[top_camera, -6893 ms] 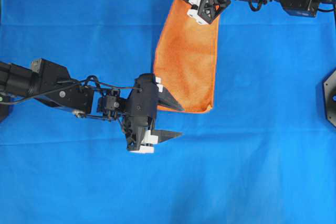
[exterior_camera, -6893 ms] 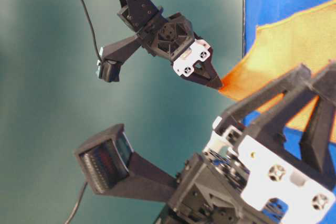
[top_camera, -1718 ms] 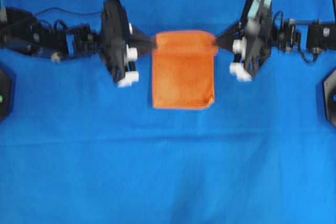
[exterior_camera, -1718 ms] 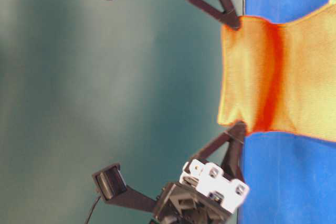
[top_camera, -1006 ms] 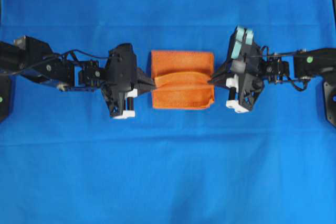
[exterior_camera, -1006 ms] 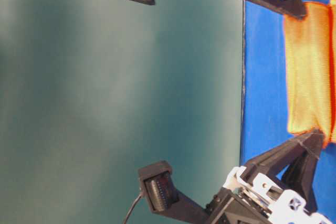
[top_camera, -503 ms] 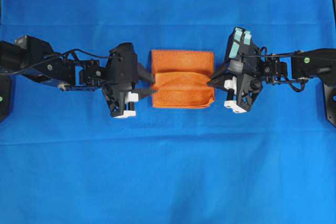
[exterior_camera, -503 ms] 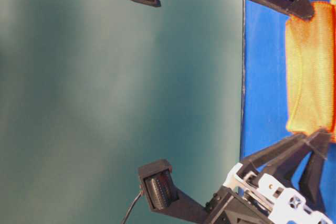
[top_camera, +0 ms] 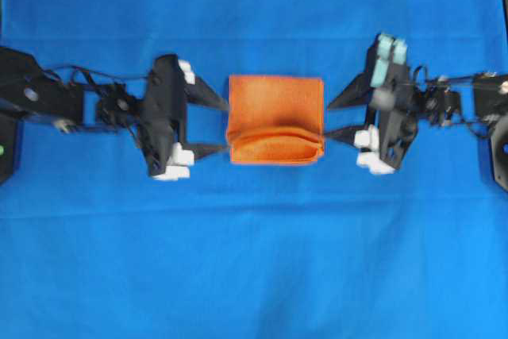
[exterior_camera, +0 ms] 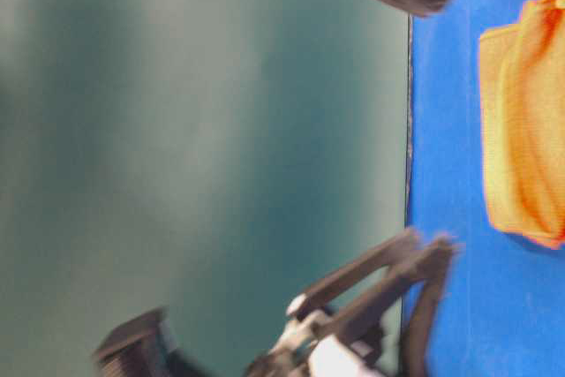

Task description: Fold the orange towel.

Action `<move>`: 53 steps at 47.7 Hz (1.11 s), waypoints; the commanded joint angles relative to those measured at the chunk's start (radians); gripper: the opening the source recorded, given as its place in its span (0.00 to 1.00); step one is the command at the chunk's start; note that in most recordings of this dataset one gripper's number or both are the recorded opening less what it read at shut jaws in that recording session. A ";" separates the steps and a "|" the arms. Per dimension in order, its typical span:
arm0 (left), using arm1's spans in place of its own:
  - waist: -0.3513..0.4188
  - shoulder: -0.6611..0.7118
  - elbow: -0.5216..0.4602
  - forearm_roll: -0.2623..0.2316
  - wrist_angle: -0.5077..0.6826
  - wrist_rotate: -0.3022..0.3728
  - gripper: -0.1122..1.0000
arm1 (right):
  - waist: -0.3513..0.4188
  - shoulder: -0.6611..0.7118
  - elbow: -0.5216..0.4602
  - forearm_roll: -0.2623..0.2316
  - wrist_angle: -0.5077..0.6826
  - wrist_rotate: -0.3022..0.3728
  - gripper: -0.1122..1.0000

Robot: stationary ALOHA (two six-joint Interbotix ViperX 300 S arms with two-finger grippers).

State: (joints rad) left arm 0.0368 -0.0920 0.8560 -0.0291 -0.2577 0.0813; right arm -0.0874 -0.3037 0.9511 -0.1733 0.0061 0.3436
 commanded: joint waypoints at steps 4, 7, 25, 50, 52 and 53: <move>-0.012 -0.135 0.020 0.000 0.026 0.006 0.73 | 0.009 -0.114 0.002 -0.003 0.041 -0.008 0.64; -0.015 -0.176 0.041 0.000 0.026 0.006 0.73 | 0.009 -0.160 0.014 -0.005 0.055 -0.014 0.64; -0.015 -0.489 0.262 0.000 0.003 -0.002 0.73 | 0.011 -0.457 0.146 -0.041 0.055 -0.015 0.64; -0.014 -0.959 0.518 0.000 0.132 -0.006 0.73 | 0.009 -0.713 0.388 -0.041 -0.060 -0.015 0.64; -0.014 -0.979 0.534 0.000 0.138 -0.006 0.73 | 0.008 -0.713 0.403 -0.041 -0.084 -0.015 0.64; -0.015 -0.989 0.541 0.000 0.140 -0.006 0.73 | 0.008 -0.712 0.411 -0.041 -0.098 -0.015 0.64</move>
State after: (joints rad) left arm 0.0245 -1.0492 1.3867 -0.0276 -0.1258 0.0767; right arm -0.0813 -1.0186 1.3560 -0.2163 -0.0460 0.3298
